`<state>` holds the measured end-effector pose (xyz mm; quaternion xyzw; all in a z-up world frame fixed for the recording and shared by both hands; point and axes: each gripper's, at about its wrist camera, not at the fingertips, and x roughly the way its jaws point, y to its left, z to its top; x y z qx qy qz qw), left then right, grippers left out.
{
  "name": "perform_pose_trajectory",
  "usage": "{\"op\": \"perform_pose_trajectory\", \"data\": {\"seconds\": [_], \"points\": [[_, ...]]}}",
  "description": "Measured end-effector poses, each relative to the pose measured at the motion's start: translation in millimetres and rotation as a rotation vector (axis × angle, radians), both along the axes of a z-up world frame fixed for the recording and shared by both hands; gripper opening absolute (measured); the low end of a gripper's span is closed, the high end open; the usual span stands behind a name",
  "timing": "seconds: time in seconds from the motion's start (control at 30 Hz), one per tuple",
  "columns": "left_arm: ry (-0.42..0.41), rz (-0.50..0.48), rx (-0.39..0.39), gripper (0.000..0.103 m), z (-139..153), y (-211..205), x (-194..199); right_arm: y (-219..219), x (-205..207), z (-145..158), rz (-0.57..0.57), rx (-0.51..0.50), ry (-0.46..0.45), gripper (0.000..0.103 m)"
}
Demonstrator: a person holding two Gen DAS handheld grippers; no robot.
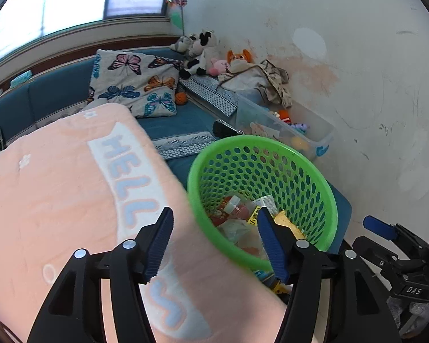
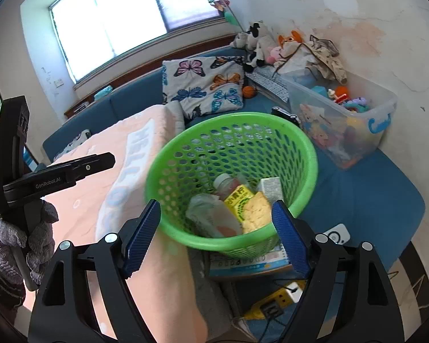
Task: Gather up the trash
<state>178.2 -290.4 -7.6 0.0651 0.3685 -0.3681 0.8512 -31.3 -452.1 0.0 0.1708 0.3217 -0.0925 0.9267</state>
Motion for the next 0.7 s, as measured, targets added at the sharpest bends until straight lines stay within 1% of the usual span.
{"op": "perform_pose_trajectory", "data": {"seconds": [0.17, 0.23, 0.27, 0.33, 0.5, 0.7], "points": [[-0.031, 0.043, -0.030, 0.074, 10, 32, -6, 22, -5, 9, 0.030, -0.015, -0.018, 0.084], [-0.053, 0.070, -0.036, 0.082, 16, 46, -11, 30, -5, 12, 0.050, -0.012, -0.023, 0.085], [-0.064, 0.081, -0.038, 0.084, 19, 51, -14, 36, -5, 13, 0.061, -0.012, -0.023, 0.086], [-0.087, 0.107, -0.041, 0.093, 24, 65, -20, 48, -5, 16, 0.080, -0.019, -0.026, 0.088], [-0.117, 0.157, -0.052, 0.095, 35, 99, -33, 74, -6, 22, 0.122, -0.038, -0.028, 0.090], [-0.145, 0.199, -0.016, 0.096, 39, 139, -48, 100, -6, 26, 0.170, -0.037, -0.023, 0.095]]}}
